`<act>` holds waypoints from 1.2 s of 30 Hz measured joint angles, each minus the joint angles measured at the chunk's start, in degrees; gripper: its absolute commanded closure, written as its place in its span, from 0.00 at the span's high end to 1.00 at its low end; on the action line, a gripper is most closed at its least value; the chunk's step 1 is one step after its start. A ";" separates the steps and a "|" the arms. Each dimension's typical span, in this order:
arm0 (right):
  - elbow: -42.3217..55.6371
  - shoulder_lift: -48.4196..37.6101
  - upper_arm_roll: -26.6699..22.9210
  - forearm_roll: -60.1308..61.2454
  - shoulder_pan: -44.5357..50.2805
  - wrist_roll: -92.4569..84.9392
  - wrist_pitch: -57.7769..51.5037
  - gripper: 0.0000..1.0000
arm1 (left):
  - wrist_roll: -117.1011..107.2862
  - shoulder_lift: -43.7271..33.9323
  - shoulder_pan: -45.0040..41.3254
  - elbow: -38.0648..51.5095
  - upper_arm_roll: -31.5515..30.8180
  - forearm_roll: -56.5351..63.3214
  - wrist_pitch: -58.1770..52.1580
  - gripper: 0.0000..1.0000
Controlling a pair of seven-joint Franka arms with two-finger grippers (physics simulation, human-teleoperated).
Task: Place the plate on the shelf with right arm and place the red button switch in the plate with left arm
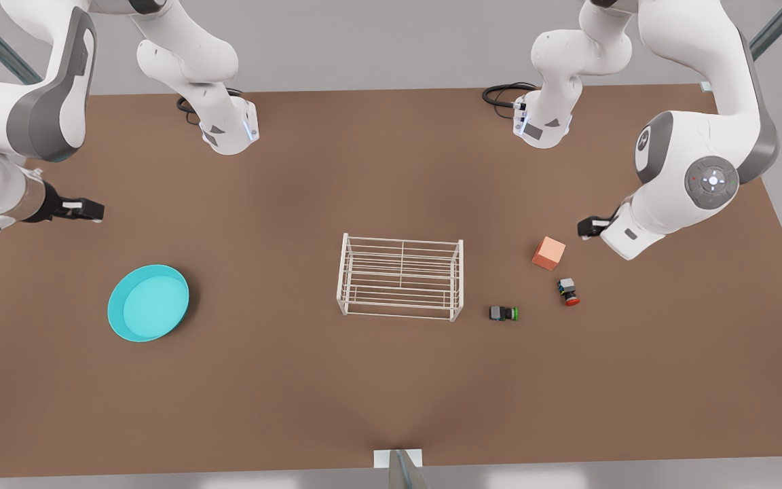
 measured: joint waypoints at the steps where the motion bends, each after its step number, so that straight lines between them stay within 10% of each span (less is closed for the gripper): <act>1: 0.26 0.49 -0.09 0.15 0.06 -0.12 0.32 1.00 | -0.20 0.00 0.00 0.00 0.00 0.00 0.20 1.00; 10: 8.79 25.78 -1.17 11.49 -12.72 -7.70 8.37 1.00 | -1.57 0.00 -0.01 0.00 0.10 -0.02 1.05 1.00; 36: -15.48 31.69 -0.98 21.42 -19.08 -29.35 49.00 1.00 | -3.28 0.33 0.09 -0.09 0.83 0.06 0.95 1.00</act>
